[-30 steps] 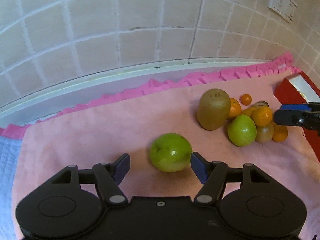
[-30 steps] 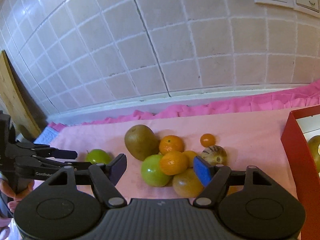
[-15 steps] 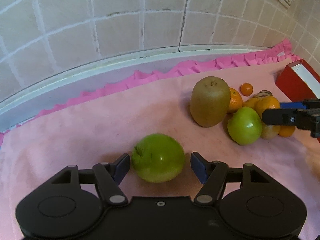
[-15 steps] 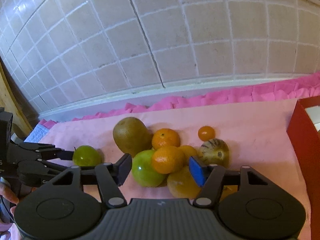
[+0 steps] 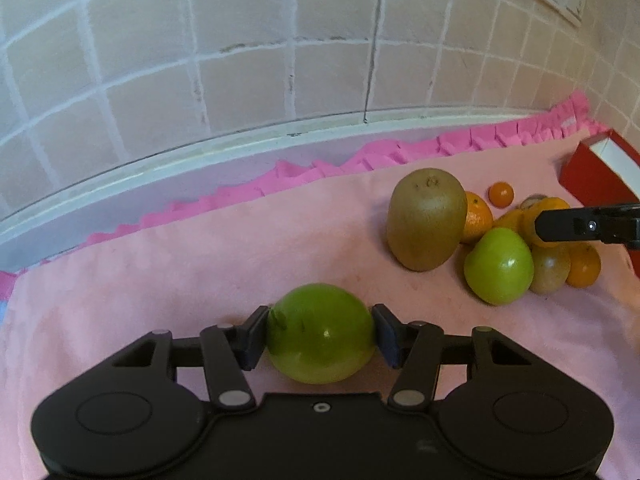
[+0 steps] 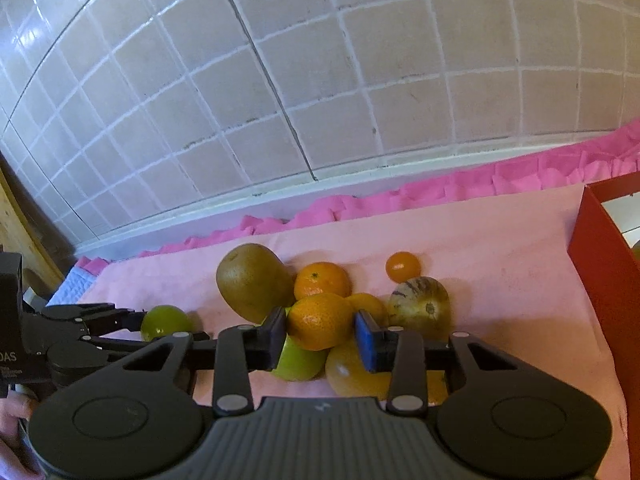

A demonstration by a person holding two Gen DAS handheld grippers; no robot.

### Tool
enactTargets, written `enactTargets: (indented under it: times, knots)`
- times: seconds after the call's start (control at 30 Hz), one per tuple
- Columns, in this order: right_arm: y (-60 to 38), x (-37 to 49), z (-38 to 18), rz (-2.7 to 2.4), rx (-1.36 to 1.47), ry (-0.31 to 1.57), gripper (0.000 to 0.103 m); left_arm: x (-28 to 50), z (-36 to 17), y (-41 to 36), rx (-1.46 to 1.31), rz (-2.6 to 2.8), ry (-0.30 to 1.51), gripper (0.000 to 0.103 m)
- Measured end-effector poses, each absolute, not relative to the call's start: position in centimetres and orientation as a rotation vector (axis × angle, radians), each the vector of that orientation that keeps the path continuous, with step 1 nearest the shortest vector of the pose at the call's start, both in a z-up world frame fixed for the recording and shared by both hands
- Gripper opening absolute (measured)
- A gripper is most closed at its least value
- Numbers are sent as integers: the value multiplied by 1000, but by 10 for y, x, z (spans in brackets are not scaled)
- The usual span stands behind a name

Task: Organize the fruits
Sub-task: 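Grasp a green apple with the left tool while the right tool grasps a tangerine, then carry both fruits into the red box and open both tools to release them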

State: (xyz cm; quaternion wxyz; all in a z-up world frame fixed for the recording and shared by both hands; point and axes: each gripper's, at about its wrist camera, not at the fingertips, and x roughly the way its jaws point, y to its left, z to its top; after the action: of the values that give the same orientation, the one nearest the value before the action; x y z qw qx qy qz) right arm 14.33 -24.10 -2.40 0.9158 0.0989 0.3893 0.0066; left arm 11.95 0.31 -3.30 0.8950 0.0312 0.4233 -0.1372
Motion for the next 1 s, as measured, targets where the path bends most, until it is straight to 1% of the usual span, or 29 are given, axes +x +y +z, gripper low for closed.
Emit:
enactTargets:
  times: [0.13, 0.27, 0.4, 0.5, 0.67, 0.77, 0.9, 1.0]
  knots:
    - [-245, 141, -15, 12, 225, 775, 39, 120, -25, 9, 23, -271, 860, 65]
    - [-257, 133, 5, 1, 249, 733, 39, 130, -7, 15, -54, -252, 827, 65]
    - [-282, 115, 35, -36, 278, 657, 39, 151, 23, 9, -97, -253, 786, 65]
    - [-307, 95, 54, -69, 318, 604, 39, 165, 55, -11, -81, -287, 728, 65]
    - [-352, 56, 81, -173, 337, 519, 39, 181, 109, -74, -11, -409, 612, 65]
    - [-379, 31, 90, -245, 334, 496, 39, 184, 129, -121, 19, -489, 580, 65]
    - [-414, -5, 95, -347, 329, 513, 39, 180, 138, -190, 78, -619, 567, 65]
    - [-435, -28, 94, -427, 313, 561, 39, 170, 130, -245, 135, -712, 576, 65]
